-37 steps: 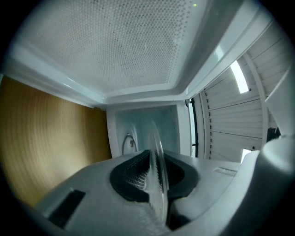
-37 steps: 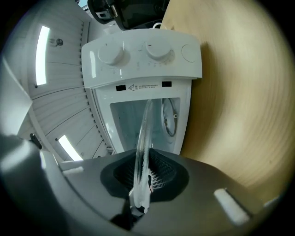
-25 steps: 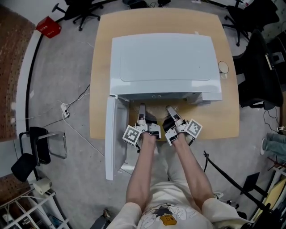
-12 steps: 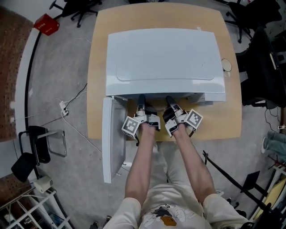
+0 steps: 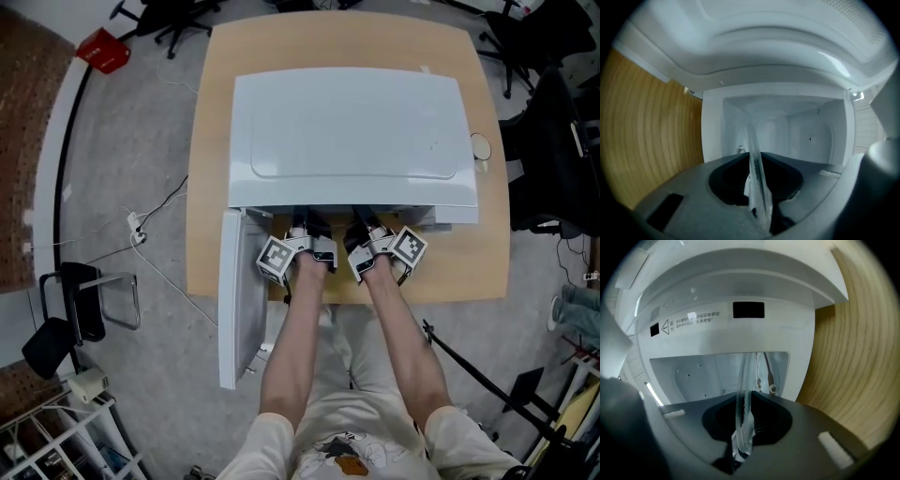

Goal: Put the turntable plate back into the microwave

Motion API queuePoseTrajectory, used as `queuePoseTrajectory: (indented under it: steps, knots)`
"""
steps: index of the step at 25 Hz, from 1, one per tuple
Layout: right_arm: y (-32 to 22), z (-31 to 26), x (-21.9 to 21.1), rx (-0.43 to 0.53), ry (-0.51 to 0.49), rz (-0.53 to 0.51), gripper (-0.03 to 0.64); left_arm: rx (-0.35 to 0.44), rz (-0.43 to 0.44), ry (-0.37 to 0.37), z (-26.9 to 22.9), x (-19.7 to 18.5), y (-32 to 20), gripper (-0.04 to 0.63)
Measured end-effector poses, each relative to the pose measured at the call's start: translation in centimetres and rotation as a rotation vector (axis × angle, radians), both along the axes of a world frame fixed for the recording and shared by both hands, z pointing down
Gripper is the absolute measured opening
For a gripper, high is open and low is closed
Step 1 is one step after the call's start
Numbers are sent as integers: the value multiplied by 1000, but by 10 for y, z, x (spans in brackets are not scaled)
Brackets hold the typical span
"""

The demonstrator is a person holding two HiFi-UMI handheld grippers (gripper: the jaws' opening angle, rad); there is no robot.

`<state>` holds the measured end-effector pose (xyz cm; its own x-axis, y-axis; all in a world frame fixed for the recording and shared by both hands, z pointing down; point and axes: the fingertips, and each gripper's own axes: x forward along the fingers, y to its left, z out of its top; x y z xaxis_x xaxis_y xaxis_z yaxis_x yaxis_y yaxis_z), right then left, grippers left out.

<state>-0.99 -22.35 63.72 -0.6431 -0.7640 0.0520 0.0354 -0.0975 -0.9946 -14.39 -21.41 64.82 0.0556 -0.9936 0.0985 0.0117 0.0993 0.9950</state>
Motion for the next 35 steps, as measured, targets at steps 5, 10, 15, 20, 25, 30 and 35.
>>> queuePoseTrajectory:
  steps: [5, 10, 15, 20, 25, 30, 35]
  knots:
    - [-8, -2, -2, -1, 26, 15, 43, -46, 63, -70, 0, 8, 16, 130]
    - [-11, 7, 0, -20, 53, 23, 41, -42, 87, -79, -4, 21, 34, 82]
    - [-12, 3, -2, -5, 50, 28, 38, -24, 135, -33, -9, 31, 36, 64]
    - [-13, -2, -6, 23, 38, -6, 46, -38, 102, 2, -8, 27, 34, 54]
    - [-1, -17, -9, 76, 64, -81, 115, -29, 94, 26, -15, 23, 25, 52]
    - [18, -15, -18, 72, 60, -154, 91, -40, 101, 1, -15, 17, 13, 44]
    - [16, -3, -28, 35, 78, -189, 43, -58, 115, -7, -8, 13, 5, 40]
